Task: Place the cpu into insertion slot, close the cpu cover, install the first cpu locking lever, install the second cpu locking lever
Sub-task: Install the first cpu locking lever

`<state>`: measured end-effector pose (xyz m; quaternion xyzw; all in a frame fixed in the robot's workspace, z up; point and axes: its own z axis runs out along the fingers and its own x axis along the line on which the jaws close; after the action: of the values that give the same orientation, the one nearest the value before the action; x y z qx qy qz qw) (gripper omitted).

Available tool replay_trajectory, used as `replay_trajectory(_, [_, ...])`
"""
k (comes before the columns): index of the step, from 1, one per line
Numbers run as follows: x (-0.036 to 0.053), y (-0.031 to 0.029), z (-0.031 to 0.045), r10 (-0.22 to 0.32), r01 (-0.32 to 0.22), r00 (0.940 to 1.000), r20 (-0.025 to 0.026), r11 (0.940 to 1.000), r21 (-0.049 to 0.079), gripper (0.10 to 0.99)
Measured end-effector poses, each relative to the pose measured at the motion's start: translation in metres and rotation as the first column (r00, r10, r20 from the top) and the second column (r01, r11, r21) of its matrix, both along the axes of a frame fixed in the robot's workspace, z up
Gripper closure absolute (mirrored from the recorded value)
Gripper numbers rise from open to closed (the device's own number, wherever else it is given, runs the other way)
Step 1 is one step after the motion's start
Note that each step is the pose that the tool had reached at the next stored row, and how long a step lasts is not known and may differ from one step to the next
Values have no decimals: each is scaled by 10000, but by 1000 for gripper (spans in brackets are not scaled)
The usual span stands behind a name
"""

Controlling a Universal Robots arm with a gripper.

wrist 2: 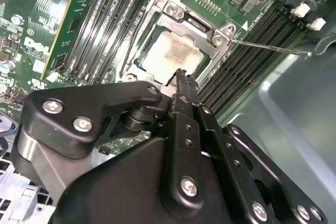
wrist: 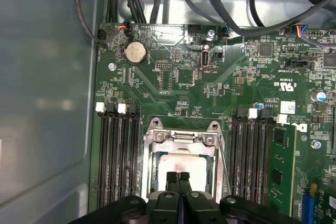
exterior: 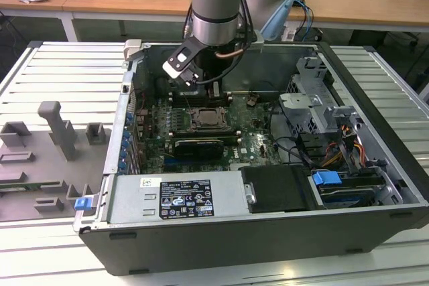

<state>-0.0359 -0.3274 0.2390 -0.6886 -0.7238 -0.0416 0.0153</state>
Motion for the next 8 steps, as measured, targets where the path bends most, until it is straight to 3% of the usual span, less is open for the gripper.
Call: replay_trajectory(8, [1, 2, 180, 2, -2, 10000, 0, 10000, -1, 980])
